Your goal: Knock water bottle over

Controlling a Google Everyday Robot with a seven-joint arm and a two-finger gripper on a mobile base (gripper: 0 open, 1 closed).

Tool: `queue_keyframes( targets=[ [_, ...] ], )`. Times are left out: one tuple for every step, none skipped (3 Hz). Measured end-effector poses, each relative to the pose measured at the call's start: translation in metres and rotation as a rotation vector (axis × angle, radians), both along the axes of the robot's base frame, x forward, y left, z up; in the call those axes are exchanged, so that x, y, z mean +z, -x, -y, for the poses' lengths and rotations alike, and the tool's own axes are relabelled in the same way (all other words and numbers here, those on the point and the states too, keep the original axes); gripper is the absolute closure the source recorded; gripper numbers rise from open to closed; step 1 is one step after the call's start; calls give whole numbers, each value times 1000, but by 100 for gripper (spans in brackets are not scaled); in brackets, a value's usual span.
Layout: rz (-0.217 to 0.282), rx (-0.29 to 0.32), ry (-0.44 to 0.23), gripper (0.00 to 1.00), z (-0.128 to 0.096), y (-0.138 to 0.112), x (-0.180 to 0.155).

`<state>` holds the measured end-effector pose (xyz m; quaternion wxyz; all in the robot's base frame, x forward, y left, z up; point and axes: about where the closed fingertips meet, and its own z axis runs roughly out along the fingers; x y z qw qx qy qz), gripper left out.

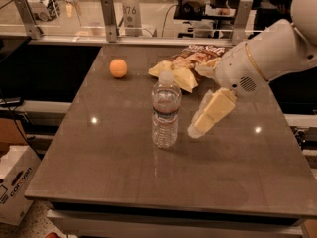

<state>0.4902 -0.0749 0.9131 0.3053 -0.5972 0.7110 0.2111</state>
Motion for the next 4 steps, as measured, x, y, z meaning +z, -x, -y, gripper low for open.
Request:
queue_keyframes(
  targets=[
    [-13,44,-109,0,-17,6,6],
    [-13,87,-209,0,-32,13,14],
    [-1,118,-277,0,-47,15,16],
    [10,124,-305,0,-57,14,14]
  ],
)
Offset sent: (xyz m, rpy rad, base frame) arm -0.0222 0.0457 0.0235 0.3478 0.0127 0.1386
